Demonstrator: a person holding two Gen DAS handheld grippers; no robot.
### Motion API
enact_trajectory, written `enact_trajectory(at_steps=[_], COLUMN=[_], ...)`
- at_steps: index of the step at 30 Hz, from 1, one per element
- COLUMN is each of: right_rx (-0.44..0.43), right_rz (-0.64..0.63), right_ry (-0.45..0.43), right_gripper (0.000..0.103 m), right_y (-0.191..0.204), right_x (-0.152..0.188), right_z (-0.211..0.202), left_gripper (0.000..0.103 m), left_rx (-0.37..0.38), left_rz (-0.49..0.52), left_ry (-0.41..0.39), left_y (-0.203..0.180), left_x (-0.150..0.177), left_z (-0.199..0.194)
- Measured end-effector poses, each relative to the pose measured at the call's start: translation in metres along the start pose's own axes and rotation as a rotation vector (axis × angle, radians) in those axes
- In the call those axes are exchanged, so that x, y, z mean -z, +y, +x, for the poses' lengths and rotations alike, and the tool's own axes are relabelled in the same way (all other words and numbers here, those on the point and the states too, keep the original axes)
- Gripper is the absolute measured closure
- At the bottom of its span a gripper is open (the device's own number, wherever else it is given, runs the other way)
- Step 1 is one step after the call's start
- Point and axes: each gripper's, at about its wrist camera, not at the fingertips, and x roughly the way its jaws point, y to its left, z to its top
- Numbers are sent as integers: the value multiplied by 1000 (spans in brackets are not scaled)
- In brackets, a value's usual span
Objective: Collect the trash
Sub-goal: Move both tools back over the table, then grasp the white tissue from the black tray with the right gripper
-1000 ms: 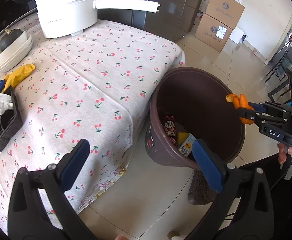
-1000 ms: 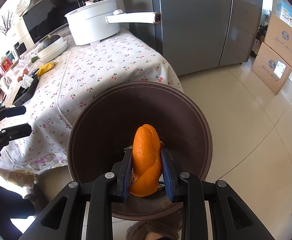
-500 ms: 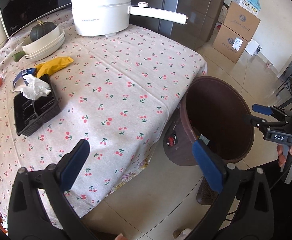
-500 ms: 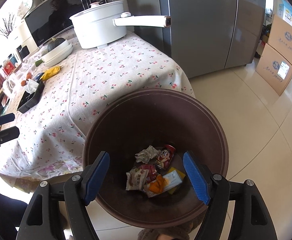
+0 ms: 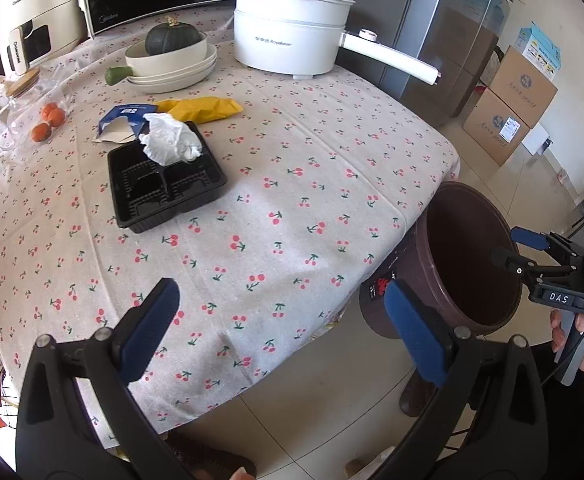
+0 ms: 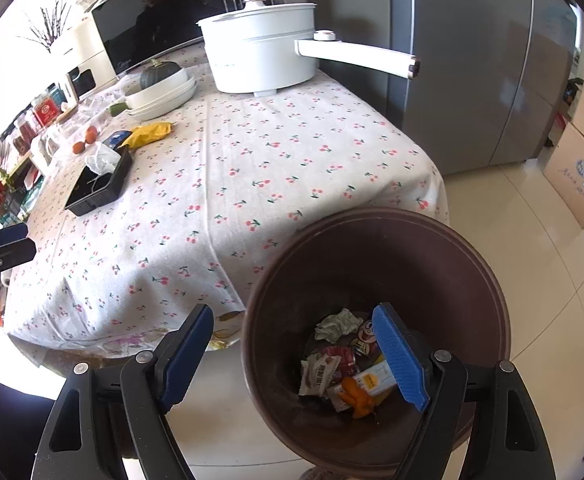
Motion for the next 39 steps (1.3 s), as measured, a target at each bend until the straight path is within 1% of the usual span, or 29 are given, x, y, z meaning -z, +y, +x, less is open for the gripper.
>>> enact_trajectory(at_steps=[6, 11, 15, 18, 22, 26, 29, 31, 33, 39], right_rx=[-27, -70, -88, -93, -104, -105, -101, -103, -111, -158], right_rz=[-51, -69, -97, -129, -149, -159, -157, -164, -173, -211], right_ry=[10, 26, 42, 35, 34, 49, 68, 81, 86, 94], right_gripper=[19, 19, 19, 18, 16, 10, 9, 9, 9, 9], right_y=[38, 68, 95, 115, 137, 157, 171, 182, 194, 237], right_x=[-16, -33, -51, -65, -84, -103, -118, -128, -138, -162], right_z=[9, 15, 20, 20, 26, 41, 59, 73, 84, 121], left_gripper=[1, 1, 1, 1, 1, 1, 1, 1, 1, 1], left_rx=[-15, -59, -102, -137, -185, -242, -262, -253, -248, -328], left_rz=[-82, -144, -155, -161, -183, -213, -285, -340, -368, -413], left_ry=[-4, -7, -6, -5, -7, -11, -12, 17, 35, 38], left_y=[34, 62, 80, 94, 116, 141, 162, 175, 186, 209], left_x=[8, 12, 11, 8, 0, -9, -8, -7, -8, -8], left_z=[-10, -18, -21, -24, -30, -32, -29, -22, -18, -15])
